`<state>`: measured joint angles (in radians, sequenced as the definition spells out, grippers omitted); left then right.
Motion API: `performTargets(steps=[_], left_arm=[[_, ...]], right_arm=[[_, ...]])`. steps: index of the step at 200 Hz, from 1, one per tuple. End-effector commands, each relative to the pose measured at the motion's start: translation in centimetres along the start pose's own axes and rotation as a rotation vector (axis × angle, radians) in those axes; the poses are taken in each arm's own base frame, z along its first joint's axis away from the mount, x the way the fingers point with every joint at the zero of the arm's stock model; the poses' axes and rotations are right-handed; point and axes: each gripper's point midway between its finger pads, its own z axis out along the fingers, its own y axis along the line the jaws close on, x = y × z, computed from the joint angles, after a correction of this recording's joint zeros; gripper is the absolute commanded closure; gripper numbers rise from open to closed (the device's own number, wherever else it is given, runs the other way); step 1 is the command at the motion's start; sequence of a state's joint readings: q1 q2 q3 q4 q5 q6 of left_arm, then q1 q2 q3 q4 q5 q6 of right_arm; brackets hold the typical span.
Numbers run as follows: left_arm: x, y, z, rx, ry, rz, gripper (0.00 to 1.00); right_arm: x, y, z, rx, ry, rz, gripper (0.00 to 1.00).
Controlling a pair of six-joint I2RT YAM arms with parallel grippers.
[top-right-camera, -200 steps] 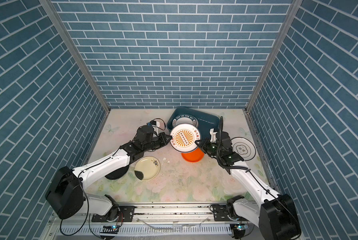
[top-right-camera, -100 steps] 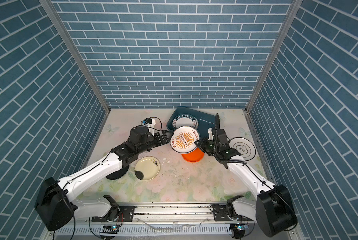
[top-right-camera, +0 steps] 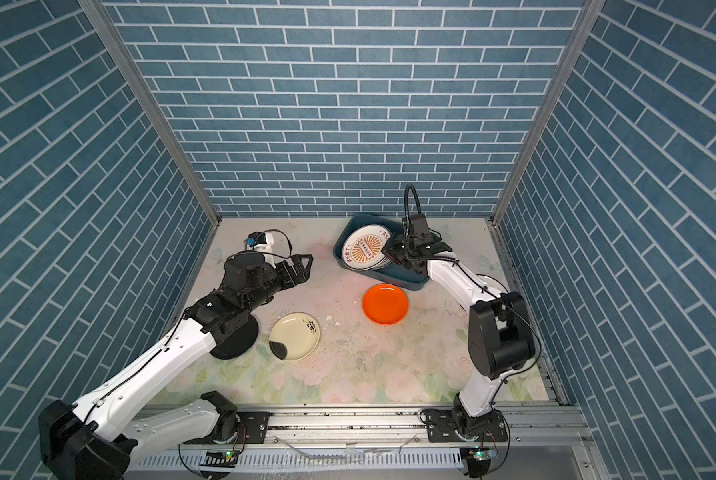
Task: Place the plates into the plastic bin on the countertop
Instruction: 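Carry the sunburst plate into the teal bin with the right gripper and release, then move the right gripper back to the white teal-rimmed plate near the wall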
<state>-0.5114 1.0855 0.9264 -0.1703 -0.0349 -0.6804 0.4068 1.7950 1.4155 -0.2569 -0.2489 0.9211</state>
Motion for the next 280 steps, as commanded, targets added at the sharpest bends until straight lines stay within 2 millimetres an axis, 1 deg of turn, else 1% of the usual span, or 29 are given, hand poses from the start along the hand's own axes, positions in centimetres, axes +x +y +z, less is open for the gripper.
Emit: performTargets(steps=[1, 5, 7, 8, 17, 20, 28, 35, 53, 81, 85, 86, 95, 99, 102, 106, 117, 124, 131, 145, 160, 185, 211, 214, 231, 236, 246, 257, 280], left_arm=[[0.4, 1.6, 0.2, -0.018, 0.036, 0.002, 0.01], [0.2, 1.7, 0.3, -0.016, 0.036, -0.002, 0.0], [0.1, 1.8, 0.3, -0.015, 0.036, -0.004, 0.0], [0.1, 1.7, 0.3, -0.014, 0.037, -0.003, 0.0], [-0.2, 1.9, 0.5, -0.01, 0.04, -0.003, 0.0], [-0.3, 2.0, 0.5, -0.012, 0.042, -0.003, 0.0], [-0.7, 2.0, 0.6, -0.008, 0.043, 0.001, 0.0], [-0.9, 2.0, 0.6, -0.002, 0.045, 0.003, 0.01], [-1.3, 1.9, 0.7, 0.008, 0.051, 0.019, 0.0], [-1.6, 1.6, 0.6, 0.024, 0.062, 0.039, 0.0], [-1.6, 1.6, 0.6, 0.026, 0.063, 0.04, 0.0], [-1.6, 1.6, 0.6, 0.026, 0.064, 0.041, 0.0], [-1.5, 1.5, 0.6, 0.032, 0.068, 0.041, 0.01], [-1.4, 1.5, 0.6, 0.034, 0.072, 0.041, 0.0], [-1.4, 1.5, 0.5, 0.035, 0.073, 0.04, 0.0], [-1.3, 1.6, 0.6, 0.035, 0.075, 0.041, 0.01], [-1.1, 1.8, 0.6, 0.034, 0.084, 0.04, 0.0], [-1.0, 1.9, 0.6, 0.037, 0.089, 0.039, 0.0], [-0.9, 1.9, 0.6, 0.04, 0.095, 0.034, 0.01], [-0.6, 1.9, 0.5, 0.045, 0.107, 0.037, 0.01], [-0.5, 1.9, 0.1, 0.047, 0.11, 0.039, 0.01], [-0.4, 1.7, -0.5, 0.061, 0.109, 0.033, 0.0], [0.2, 1.9, -0.9, 0.077, 0.124, 0.013, 0.0], [0.3, 1.9, -1.0, 0.077, 0.128, 0.008, 0.01], [1.1, 1.9, -1.1, 0.096, 0.16, -0.018, 0.01], [1.3, 1.9, -1.2, 0.105, 0.171, -0.026, 0.0], [1.8, 1.8, -1.3, 0.123, 0.186, -0.036, 0.0], [2.2, 1.9, -1.4, 0.131, 0.195, -0.041, 0.0], [3.0, 2.2, -1.9, 0.13, 0.221, -0.042, 0.0]], right_arm=[[-1.8, 0.4, 2.5, 0.015, -0.006, -0.014, 1.0], [-2.2, 0.5, 2.9, 0.017, -0.007, -0.011, 1.0], [-2.5, 0.8, 2.9, 0.013, -0.013, -0.011, 1.0], [-2.3, 0.4, 3.3, 0.022, -0.005, -0.008, 1.0], [-2.9, 0.4, 4.2, 0.039, -0.009, -0.005, 1.0], [-2.8, 0.0, 4.5, 0.059, -0.001, 0.0, 1.0], [-3.5, 0.0, 4.8, 0.075, -0.002, 0.008, 1.0], [-3.6, -0.3, 5.4, 0.087, 0.005, 0.015, 1.0], [-3.9, -0.8, 6.1, 0.113, -0.005, 0.025, 1.0], [-4.0, -2.6, 6.8, 0.185, -0.003, 0.034, 1.0], [-3.8, -2.7, 7.0, 0.183, 0.004, 0.035, 0.93], [-3.8, -2.8, 7.1, 0.183, 0.006, 0.036, 0.93], [-3.5, -2.5, 7.4, 0.157, 0.032, 0.039, 0.73], [-3.4, -2.5, 7.6, 0.145, 0.045, 0.039, 0.67], [-3.2, -2.2, 7.7, 0.128, 0.061, 0.038, 0.61], [-3.1, -1.9, 7.8, 0.11, 0.077, 0.037, 0.54], [-3.0, -1.4, 7.6, 0.088, 0.105, 0.029, 0.3], [-3.3, -1.3, 7.2, 0.1, 0.102, 0.015, 0.18], [-3.5, -1.6, 6.6, 0.135, 0.103, 0.0, 0.08], [-4.0, -1.8, 5.2, 0.184, 0.095, -0.038, 0.02], [-4.6, -1.8, 3.5, 0.199, 0.073, -0.074, 0.01], [-5.4, -1.4, -0.1, 0.212, 0.044, -0.125, 0.01], [-5.5, -1.5, -3.7, 0.21, 0.007, -0.133, 0.01], [-5.4, -1.8, -4.0, 0.211, 0.005, -0.13, 0.01], [-5.1, -2.0, -7.0, 0.189, -0.044, -0.122, 0.01], [-4.8, -2.7, -7.5, 0.192, -0.052, -0.117, 0.01], [-4.4, -2.9, -9.2, 0.173, -0.092, -0.117, 0.01], [-3.4, -4.1, -10.5, 0.167, -0.114, -0.1, 0.02], [-0.9, -6.8, -12.3, 0.179, -0.115, -0.067, 0.02]])
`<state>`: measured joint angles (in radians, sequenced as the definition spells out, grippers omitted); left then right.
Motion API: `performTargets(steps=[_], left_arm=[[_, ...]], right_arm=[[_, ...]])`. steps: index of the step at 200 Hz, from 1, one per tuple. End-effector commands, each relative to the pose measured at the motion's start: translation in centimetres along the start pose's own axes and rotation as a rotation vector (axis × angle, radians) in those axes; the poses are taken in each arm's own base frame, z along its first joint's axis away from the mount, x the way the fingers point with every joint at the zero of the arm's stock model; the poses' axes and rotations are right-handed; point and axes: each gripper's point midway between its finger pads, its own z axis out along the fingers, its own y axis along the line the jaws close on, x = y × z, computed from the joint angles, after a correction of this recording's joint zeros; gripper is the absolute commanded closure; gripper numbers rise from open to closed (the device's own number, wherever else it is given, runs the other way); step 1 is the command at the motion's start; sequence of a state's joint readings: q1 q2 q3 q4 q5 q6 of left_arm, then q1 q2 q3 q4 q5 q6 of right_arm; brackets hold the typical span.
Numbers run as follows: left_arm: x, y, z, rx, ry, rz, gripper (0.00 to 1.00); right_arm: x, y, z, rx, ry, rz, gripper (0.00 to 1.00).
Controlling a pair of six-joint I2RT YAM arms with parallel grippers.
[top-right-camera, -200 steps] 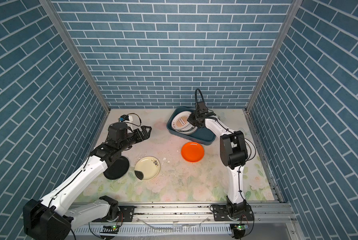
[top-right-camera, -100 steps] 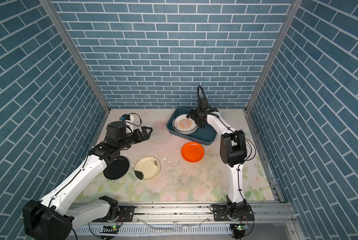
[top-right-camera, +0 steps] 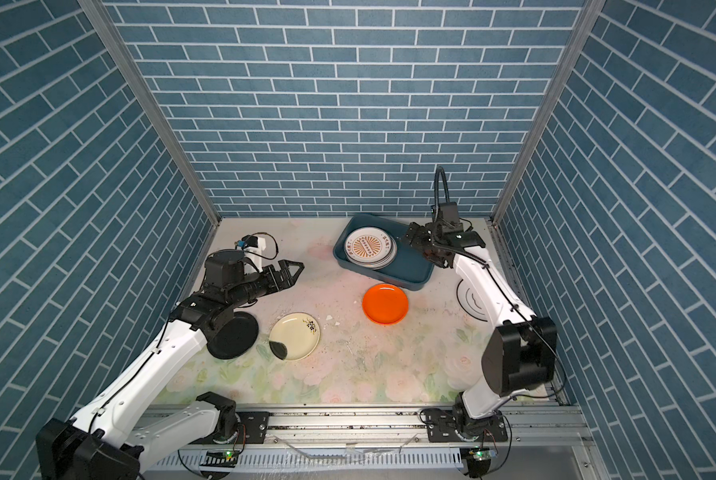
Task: Place the plates into the plastic bin on the countertop
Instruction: 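Move the right gripper back to the white teal-rimmed plate near the wall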
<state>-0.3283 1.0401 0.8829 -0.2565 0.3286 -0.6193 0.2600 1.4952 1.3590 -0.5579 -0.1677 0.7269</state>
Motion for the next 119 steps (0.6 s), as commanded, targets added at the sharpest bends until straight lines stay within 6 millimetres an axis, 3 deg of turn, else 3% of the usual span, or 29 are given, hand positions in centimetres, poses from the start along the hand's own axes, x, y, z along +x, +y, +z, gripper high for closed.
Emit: performTargets(steps=[1, 25, 54, 119], left_arm=[[1.2, 0.1, -0.6, 0.019, 0.041, -0.015, 0.0], [1.7, 0.3, -0.9, 0.021, 0.046, -0.018, 0.01], [1.7, 0.3, -1.1, 0.024, 0.046, -0.012, 0.0], [2.0, 1.1, -0.4, 0.02, 0.046, -0.017, 0.0]], right_arm=[[2.1, -2.5, -0.6, 0.022, -0.006, 0.015, 0.02], [5.3, -5.5, -1.6, 0.028, 0.021, 0.01, 0.02], [7.7, -10.1, -3.1, 0.113, -0.006, 0.067, 0.02], [10.3, -14.0, -3.0, 0.179, 0.01, 0.207, 0.02]])
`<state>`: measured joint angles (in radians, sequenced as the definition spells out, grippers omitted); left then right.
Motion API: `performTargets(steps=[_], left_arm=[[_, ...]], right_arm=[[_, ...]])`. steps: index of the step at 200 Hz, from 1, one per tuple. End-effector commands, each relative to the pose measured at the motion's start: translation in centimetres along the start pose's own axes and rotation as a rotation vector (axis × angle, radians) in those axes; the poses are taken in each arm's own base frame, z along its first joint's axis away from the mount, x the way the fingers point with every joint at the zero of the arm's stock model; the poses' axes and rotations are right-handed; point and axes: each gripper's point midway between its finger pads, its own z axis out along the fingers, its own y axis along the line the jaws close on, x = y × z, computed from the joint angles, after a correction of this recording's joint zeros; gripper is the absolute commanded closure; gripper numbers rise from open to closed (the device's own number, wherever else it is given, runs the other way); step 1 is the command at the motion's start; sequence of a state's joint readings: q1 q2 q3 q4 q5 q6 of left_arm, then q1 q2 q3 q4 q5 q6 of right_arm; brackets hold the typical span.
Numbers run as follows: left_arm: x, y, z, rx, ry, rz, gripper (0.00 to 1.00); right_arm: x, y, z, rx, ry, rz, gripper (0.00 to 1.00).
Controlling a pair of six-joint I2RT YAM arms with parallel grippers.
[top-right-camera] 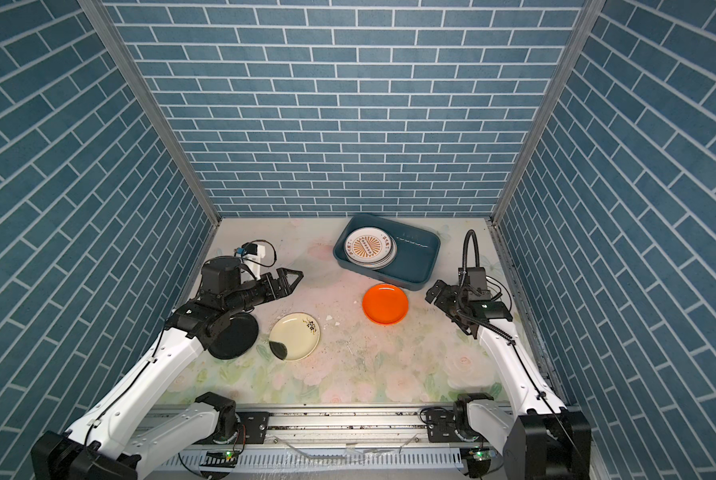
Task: Place the plates into the plastic bin on the countertop
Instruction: 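Move the right gripper back to the white teal-rimmed plate near the wall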
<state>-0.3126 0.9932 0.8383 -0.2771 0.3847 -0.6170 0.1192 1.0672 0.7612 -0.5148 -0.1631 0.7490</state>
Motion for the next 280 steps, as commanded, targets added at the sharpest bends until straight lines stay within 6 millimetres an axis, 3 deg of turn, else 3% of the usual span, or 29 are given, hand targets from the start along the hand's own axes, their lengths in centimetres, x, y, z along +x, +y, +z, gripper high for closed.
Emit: performTargets(steps=[1, 94, 187, 280], left_arm=[[0.5, 0.7, 0.4, -0.004, 0.009, -0.006, 0.0], [0.8, 1.7, 1.2, 0.014, 0.003, -0.033, 0.0], [0.8, 2.8, 2.1, -0.001, 0.026, -0.081, 0.0], [0.2, 3.0, 2.4, -0.001, 0.026, -0.098, 0.0]], right_arm=[[0.1, -1.3, 0.2, 0.037, -0.009, 0.063, 0.02], [0.4, -6.7, 1.3, 0.185, -0.004, 0.19, 0.04], [-1.4, -10.9, 2.9, 0.268, -0.101, 0.316, 0.04], [-3.7, -14.2, 3.7, 0.263, -0.222, 0.444, 0.24]])
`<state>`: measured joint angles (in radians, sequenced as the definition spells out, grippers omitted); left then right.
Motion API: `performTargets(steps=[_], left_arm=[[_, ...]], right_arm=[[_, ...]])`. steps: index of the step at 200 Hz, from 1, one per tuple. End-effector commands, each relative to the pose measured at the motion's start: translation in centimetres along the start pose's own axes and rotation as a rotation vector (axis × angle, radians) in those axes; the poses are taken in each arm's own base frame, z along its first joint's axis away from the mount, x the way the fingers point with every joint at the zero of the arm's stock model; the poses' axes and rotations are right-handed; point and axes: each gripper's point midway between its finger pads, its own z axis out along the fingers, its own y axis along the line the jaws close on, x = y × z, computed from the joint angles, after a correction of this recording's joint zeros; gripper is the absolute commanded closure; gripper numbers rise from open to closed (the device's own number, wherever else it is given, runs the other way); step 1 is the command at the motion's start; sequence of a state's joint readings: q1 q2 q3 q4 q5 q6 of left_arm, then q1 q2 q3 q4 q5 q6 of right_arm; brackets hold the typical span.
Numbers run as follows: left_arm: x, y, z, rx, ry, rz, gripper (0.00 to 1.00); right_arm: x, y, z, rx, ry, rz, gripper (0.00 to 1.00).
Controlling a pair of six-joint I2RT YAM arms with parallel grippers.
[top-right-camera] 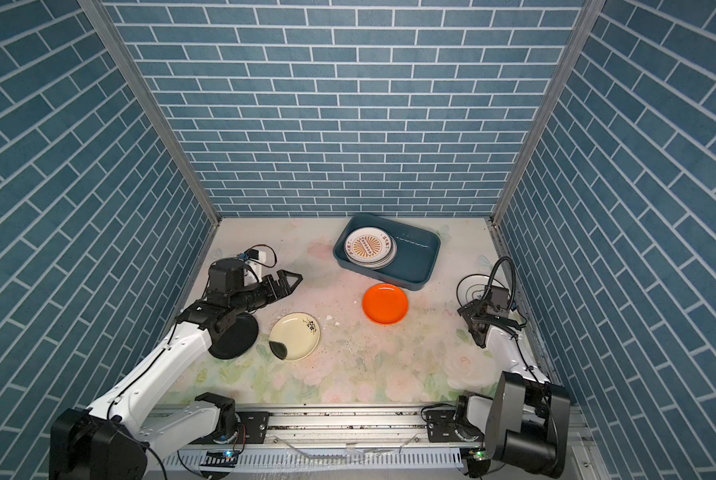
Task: Place the plates into the plastic bin on the countertop
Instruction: 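Move the right gripper back to the white teal-rimmed plate near the wall, then close the right gripper on the teal-rimmed plate's rim and tilt it up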
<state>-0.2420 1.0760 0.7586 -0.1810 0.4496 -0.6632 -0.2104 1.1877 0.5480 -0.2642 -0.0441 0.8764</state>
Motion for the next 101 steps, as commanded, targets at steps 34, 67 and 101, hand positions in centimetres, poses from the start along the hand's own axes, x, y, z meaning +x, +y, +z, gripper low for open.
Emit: performTargets(steps=[34, 67, 101], left_arm=[[-0.9, -0.5, -0.1, 0.022, -0.017, 0.005, 0.0], [-1.0, -0.2, 0.1, 0.016, -0.013, -0.003, 0.0], [-1.1, -0.3, 0.3, 0.023, -0.006, -0.007, 0.0]], right_arm=[[-1.8, -1.2, 1.2, 0.014, -0.052, 0.07, 0.28], [-2.7, -1.9, 1.7, 0.002, -0.067, 0.11, 0.37], [-3.5, -2.6, 2.3, 0.004, -0.077, 0.14, 0.37]])
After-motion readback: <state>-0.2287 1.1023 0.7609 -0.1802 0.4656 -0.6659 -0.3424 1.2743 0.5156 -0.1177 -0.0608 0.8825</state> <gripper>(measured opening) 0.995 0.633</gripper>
